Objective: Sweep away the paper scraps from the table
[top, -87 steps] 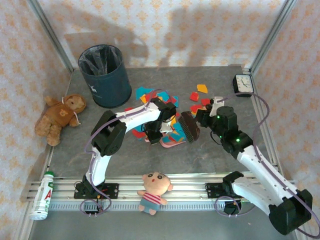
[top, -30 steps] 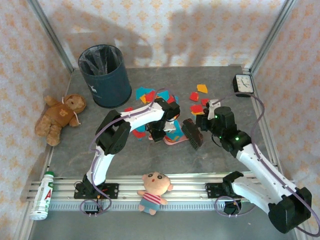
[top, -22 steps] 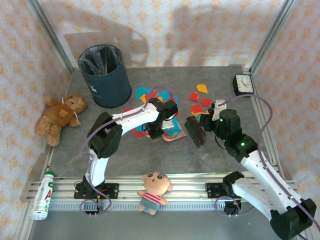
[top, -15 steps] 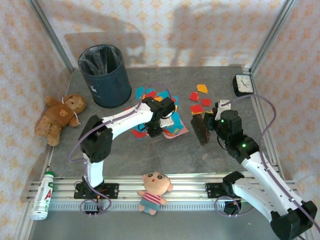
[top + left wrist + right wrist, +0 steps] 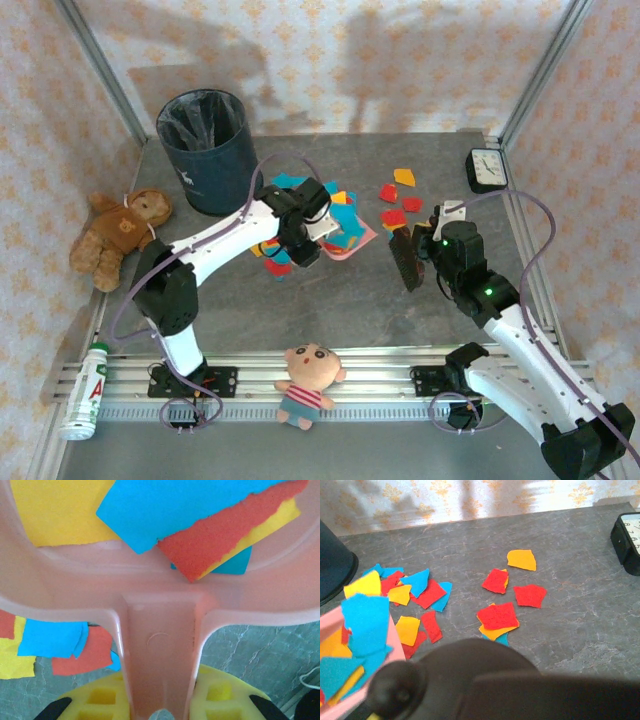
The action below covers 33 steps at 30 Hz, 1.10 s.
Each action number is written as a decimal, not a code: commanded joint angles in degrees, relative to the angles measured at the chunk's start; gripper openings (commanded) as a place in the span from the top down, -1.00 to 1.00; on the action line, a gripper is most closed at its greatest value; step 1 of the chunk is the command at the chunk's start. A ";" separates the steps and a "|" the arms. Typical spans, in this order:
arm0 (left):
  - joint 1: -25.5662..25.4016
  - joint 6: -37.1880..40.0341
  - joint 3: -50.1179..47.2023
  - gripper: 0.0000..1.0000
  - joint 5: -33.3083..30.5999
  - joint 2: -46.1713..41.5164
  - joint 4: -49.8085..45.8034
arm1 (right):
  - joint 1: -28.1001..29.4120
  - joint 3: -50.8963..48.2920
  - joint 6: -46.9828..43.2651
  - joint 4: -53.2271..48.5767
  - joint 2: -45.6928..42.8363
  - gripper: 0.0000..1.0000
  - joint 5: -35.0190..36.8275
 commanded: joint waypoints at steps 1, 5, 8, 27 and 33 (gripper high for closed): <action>0.45 -2.27 0.00 1.00 -0.57 -2.92 1.81 | 0.36 0.01 0.99 1.65 -1.16 1.00 1.13; 0.77 -3.70 1.94 1.00 -3.89 -3.09 0.94 | 0.39 -0.13 1.67 2.12 -1.16 1.00 0.11; 1.30 -4.38 4.26 1.00 -5.84 -2.77 -0.13 | 0.38 -0.25 1.95 2.17 -1.08 1.00 -1.00; 7.35 -5.08 18.85 1.00 -9.95 -2.23 -7.61 | 0.34 0.40 3.42 2.19 -0.30 1.00 -2.97; 10.87 -5.30 24.18 1.00 -9.44 -1.55 -9.89 | 0.38 0.36 3.46 2.27 0.06 1.00 -3.05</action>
